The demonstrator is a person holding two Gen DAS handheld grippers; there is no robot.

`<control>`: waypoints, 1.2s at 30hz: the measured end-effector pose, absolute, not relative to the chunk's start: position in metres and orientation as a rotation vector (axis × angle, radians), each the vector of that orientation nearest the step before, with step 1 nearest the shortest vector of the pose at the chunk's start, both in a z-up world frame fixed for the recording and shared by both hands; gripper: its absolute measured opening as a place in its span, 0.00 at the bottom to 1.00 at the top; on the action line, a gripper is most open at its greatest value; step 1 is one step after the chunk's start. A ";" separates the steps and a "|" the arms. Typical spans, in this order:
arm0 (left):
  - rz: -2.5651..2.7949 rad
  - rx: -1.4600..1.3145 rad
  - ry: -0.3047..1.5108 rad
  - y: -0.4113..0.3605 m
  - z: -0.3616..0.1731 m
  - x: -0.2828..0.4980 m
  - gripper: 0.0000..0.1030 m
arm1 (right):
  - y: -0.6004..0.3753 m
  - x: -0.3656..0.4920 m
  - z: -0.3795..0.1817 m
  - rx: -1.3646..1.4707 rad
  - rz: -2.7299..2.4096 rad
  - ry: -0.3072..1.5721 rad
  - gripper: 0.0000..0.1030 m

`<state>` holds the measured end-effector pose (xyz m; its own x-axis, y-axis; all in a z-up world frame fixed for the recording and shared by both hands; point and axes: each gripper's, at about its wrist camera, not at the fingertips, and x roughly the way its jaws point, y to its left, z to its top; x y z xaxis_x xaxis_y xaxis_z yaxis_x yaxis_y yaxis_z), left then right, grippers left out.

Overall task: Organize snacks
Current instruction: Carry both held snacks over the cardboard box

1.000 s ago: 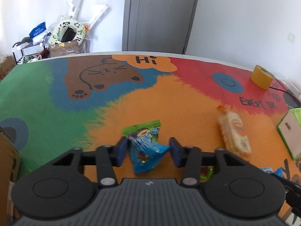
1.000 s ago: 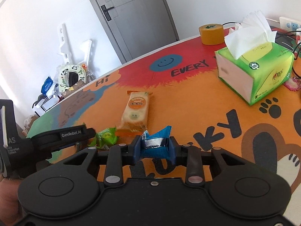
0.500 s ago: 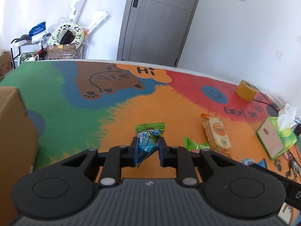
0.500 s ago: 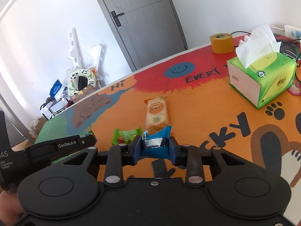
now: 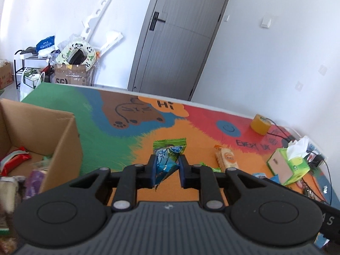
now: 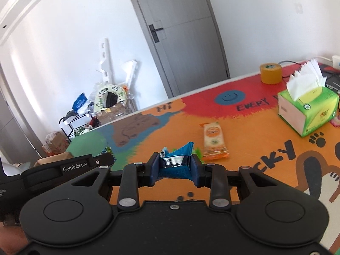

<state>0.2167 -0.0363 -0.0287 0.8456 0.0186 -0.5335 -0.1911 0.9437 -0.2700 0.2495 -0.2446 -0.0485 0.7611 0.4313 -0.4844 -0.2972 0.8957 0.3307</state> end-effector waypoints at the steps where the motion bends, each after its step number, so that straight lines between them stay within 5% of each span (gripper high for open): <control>1: 0.111 -0.326 0.547 -0.035 -0.027 0.213 0.19 | -0.243 0.247 -0.047 0.237 0.404 0.577 0.31; 36: 0.139 -0.367 0.430 -0.001 0.003 0.147 0.19 | -0.209 0.202 -0.022 0.187 0.506 0.499 0.31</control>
<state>0.1466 -0.0013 0.0033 0.9008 0.0541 -0.4309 -0.2077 0.9251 -0.3180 0.2018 -0.2093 -0.0219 0.7589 0.5062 -0.4096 -0.4169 0.8609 0.2916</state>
